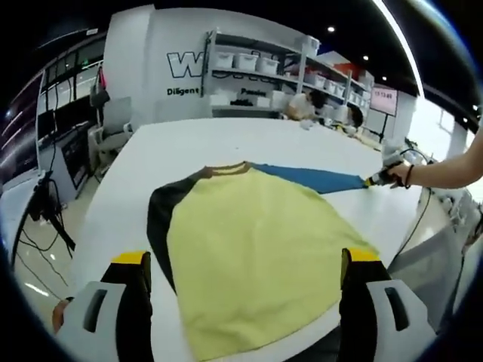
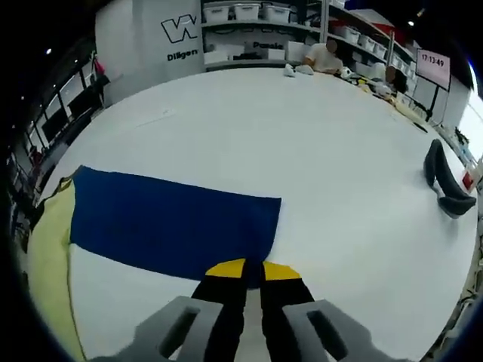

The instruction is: Fold the garment on the visible template until the final outline fits inside the template.

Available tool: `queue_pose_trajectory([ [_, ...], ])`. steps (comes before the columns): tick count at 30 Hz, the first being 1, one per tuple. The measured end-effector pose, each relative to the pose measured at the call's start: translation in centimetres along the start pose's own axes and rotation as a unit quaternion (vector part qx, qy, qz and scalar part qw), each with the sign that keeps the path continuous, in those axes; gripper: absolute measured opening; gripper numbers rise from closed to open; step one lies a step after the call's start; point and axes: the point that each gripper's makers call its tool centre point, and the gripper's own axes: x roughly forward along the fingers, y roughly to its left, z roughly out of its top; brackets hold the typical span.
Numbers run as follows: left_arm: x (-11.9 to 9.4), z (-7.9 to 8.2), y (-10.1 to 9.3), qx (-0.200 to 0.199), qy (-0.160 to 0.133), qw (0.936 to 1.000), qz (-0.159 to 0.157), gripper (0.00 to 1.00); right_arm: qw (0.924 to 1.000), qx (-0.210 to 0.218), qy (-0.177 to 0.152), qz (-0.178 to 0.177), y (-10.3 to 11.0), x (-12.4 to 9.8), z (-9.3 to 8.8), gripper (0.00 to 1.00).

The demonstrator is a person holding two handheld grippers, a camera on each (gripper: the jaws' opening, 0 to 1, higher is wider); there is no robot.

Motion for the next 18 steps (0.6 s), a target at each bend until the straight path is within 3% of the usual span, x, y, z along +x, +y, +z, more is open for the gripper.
queue_pose_trajectory([
  [4,-0.3,0.0,0.1,-0.005,-0.004,1.0,0.004,0.99,0.9999,-0.011,-0.002,0.005,0.3,0.2,0.2,0.0],
  [12,-0.5,-1.8,0.3,-0.014,0.024,0.9996,0.009,0.99,0.9998,-0.017,0.009,0.011,0.9,0.1,0.8,0.0],
  [18,-0.7,-2.9,0.2,-0.019,0.045,0.9988,0.003,0.99,0.9993,-0.02,-0.009,0.031,2.0,-1.3,3.0,0.0],
])
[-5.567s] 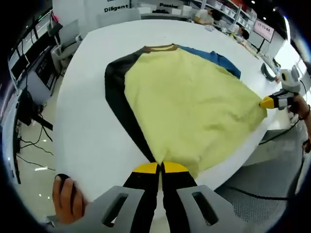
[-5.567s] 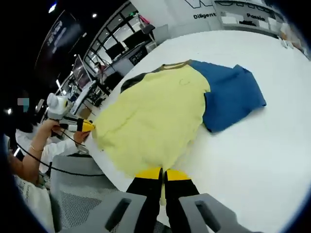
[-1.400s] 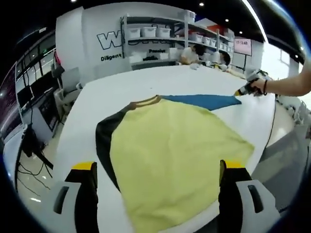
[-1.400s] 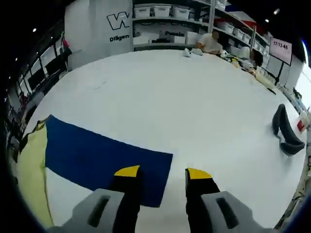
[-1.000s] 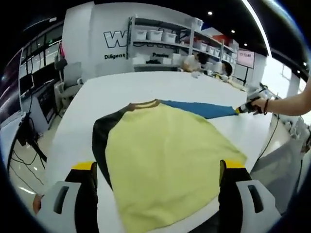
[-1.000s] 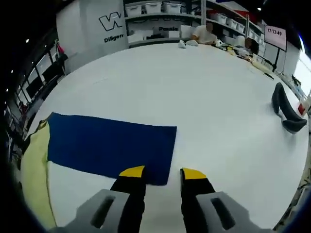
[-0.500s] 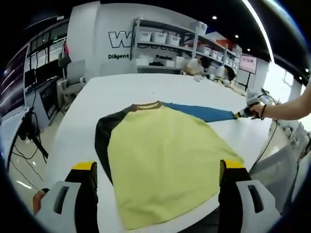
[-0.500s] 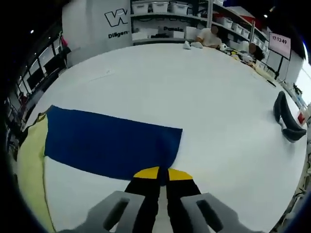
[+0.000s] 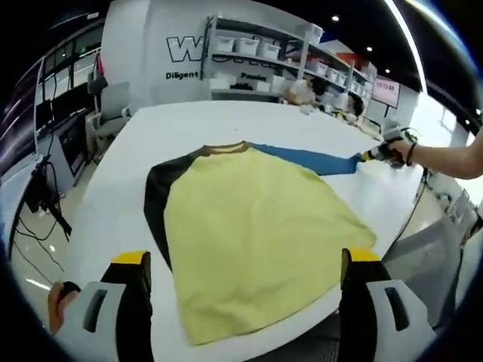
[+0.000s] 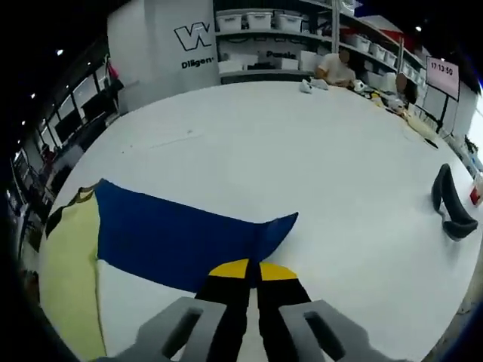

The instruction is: Fold the garment on the visible template until the final outline fits inside the template.

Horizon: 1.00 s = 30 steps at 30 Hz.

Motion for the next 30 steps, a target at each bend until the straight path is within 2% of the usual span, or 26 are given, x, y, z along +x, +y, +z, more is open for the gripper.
queue_pose_trajectory([
  [2,0.0,0.1,-0.2,0.006,0.0,1.0,-0.005,0.99,0.9995,-0.007,-0.022,0.02,1.6,-0.9,1.6,0.0],
  [3,0.1,0.4,-0.4,0.006,-0.002,0.9999,-0.01,0.99,0.9983,-0.007,-0.039,0.042,3.3,-1.4,2.9,0.0],
  [8,0.0,0.3,-0.7,0.01,0.001,0.9998,-0.019,0.99,0.9964,-0.038,-0.046,0.06,6.3,-2.0,4.2,0.0],
  [19,-0.2,-0.1,-0.9,0.02,0.004,0.9994,-0.03,0.99,0.9907,-0.055,-0.053,0.113,13.1,-2.5,5.8,0.0],
  [24,-0.2,-0.1,-1.2,0.018,0.0,0.9991,-0.039,0.99,0.9865,-0.05,-0.058,0.144,16.3,-2.8,6.5,0.0],
  [30,-0.2,-0.2,-1.7,0.023,0.004,0.9986,-0.047,0.99,0.9807,-0.067,-0.063,0.173,20.2,-3.2,6.9,0.0],
])
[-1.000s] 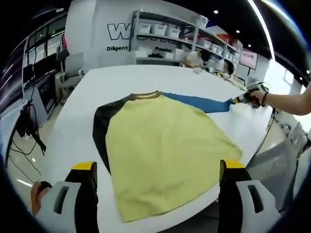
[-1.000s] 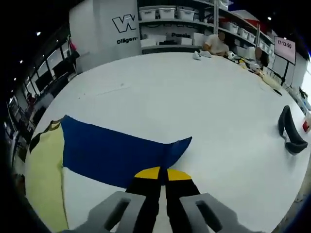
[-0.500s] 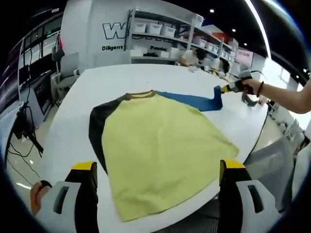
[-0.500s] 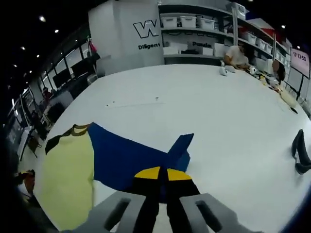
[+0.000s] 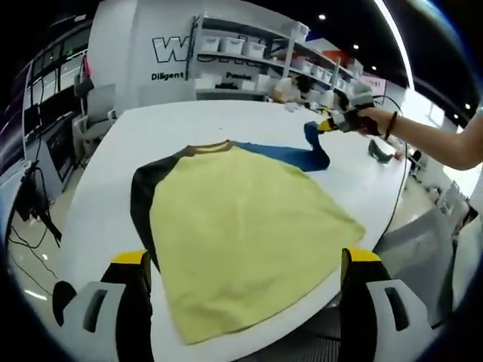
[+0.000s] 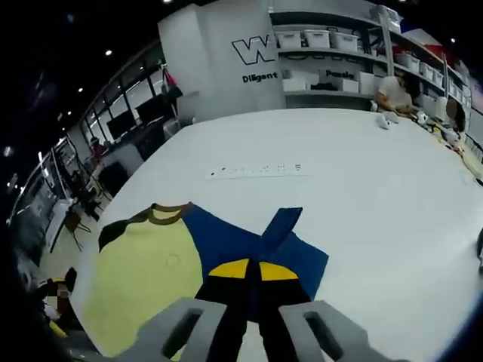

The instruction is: Fold the garment on the visible template until the final outline fits inside the template.

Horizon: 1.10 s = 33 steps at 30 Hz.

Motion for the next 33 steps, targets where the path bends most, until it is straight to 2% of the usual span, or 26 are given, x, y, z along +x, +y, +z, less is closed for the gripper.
queue_pose_trajectory([
  [20,-0.3,-0.3,0.2,0.005,0.006,1.0,-0.005,0.99,0.9963,-0.027,-0.009,0.081,10.0,2.8,2.6,0.0],
  [33,-0.6,-0.4,0.7,0.006,0.006,1.0,0.002,0.99,0.9919,-0.033,-0.01,0.122,16.5,4.4,3.0,0.0],
])
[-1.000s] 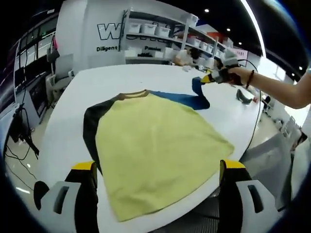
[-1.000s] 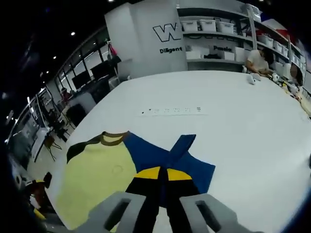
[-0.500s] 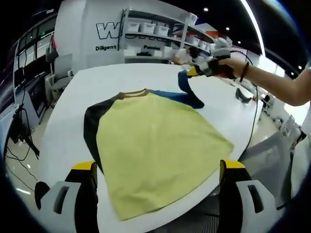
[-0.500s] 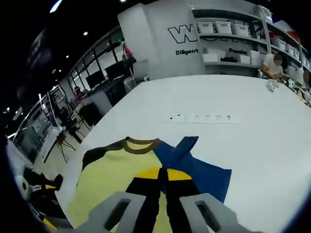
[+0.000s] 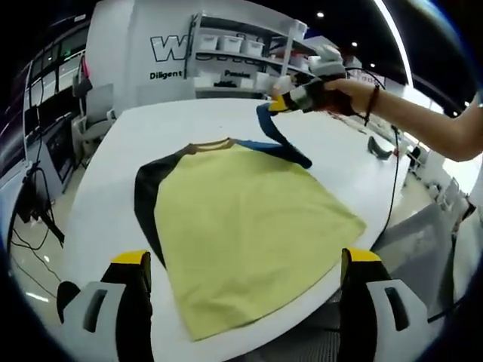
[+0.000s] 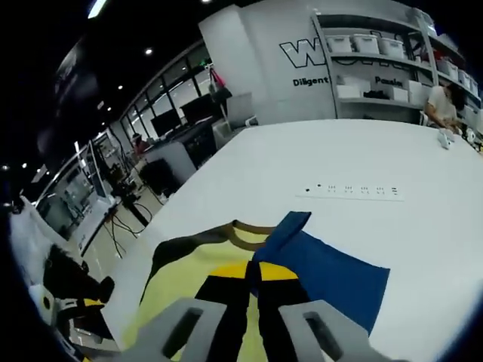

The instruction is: Fold the garment on the visible template until the final outline fits inside the template.

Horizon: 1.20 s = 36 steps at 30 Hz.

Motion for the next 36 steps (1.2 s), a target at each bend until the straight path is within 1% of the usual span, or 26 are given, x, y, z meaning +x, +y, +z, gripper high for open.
queue_pose_trajectory([
  [3,0.0,0.1,0.1,0.0,-0.002,1.0,0.002,0.99,0.9999,-0.008,0.002,0.008,1.6,0.8,0.0,0.0],
  [5,-0.1,0.0,0.3,0.002,0.0,1.0,0.003,0.99,0.9997,-0.022,0.004,0.008,2.5,1.5,-0.1,0.0],
  [7,-0.2,0.0,0.4,0.002,-0.002,1.0,0.006,0.99,0.9994,-0.035,0.002,0.003,2.8,1.8,0.0,0.0],
  [8,-0.2,0.0,0.4,0.002,-0.002,1.0,0.006,0.99,0.9992,-0.039,0.006,0.003,3.4,2.3,-0.2,0.0],
  [12,-0.4,-0.2,0.7,0.001,0.002,1.0,0.009,0.99,0.9988,-0.048,0.01,0.006,4.6,3.2,-0.6,0.0],
  [15,-0.7,-0.3,1.0,-0.004,-0.001,0.9999,0.011,0.99,0.9984,-0.051,0.018,0.019,6.2,4.2,-1.2,0.0],
  [20,-0.8,-0.5,1.3,-0.007,0.0,0.9998,0.017,0.99,0.9969,-0.07,0.027,0.024,7.7,5.1,-2.1,0.0],
  [30,-1.1,-0.9,2.0,-0.014,0.001,0.9997,0.022,0.99,0.9946,-0.088,0.037,0.041,10.8,7.0,-2.9,0.0],
  [34,-1.3,-0.9,2.2,-0.015,-0.002,0.9996,0.025,0.99,0.9931,-0.096,0.05,0.044,11.6,8.0,-3.9,0.0],
  [36,-1.4,-0.9,2.5,-0.019,-0.005,0.9994,0.028,0.99,0.9916,-0.105,0.059,0.047,12.2,8.6,-4.7,0.0],
])
